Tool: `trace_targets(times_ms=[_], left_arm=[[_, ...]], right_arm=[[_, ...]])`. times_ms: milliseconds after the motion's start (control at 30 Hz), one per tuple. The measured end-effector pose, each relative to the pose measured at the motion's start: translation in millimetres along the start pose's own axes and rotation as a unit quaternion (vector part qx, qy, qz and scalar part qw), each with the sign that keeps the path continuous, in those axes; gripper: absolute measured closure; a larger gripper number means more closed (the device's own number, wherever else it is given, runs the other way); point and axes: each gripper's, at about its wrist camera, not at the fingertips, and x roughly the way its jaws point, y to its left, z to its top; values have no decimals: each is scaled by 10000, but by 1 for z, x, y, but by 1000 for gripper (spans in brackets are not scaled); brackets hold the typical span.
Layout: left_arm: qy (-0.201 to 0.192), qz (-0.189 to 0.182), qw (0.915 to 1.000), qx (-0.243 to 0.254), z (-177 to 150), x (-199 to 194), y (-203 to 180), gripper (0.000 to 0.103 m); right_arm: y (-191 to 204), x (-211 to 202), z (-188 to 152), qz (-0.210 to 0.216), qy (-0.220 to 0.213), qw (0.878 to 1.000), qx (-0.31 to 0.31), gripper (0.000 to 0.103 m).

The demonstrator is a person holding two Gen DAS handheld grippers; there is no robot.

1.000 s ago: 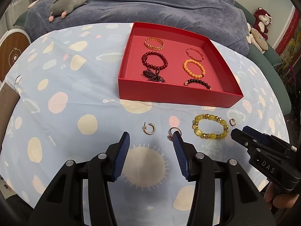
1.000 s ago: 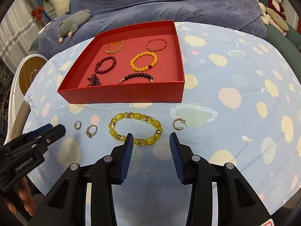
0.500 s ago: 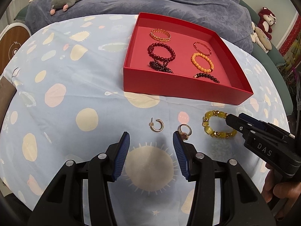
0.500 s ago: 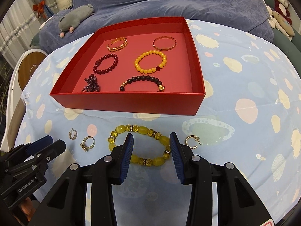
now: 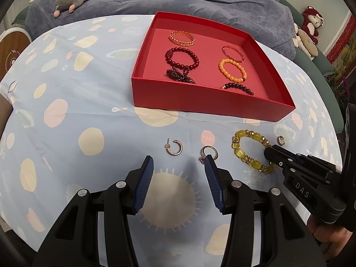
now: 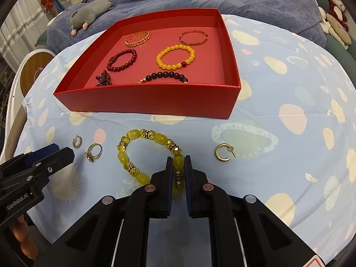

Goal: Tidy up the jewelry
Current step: 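Grasp the yellow bead bracelet with the right tool while the left tool grasps the red-stone gold ring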

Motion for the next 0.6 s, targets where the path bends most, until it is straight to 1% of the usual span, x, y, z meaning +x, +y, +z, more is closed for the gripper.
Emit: trace_targets(times_ms=[200, 333, 467, 500, 567, 600], left_arm=[[4, -76, 9999, 93, -4, -2, -10, 58], [22, -147, 9996, 228, -5, 0, -21, 58], [69, -193, 9994, 272, -5, 8, -27, 63], [93, -217, 9993, 288, -5, 10, -28, 68], [130, -231, 9991, 330, -5, 14, -29, 74], [136, -233, 9990, 349, -5, 15, -30, 74]], right_arm=[[-13, -11, -20, 40, 49, 9995, 325, 94], [-16, -16, -29, 38, 86, 9992, 385, 93], [-17, -16, -29, 51, 107, 9989, 456, 93], [-18, -16, -28, 55, 110, 9988, 469, 93], [-16, -15, -27, 62, 107, 9988, 467, 93], [-16, -14, -27, 65, 106, 9989, 462, 93]])
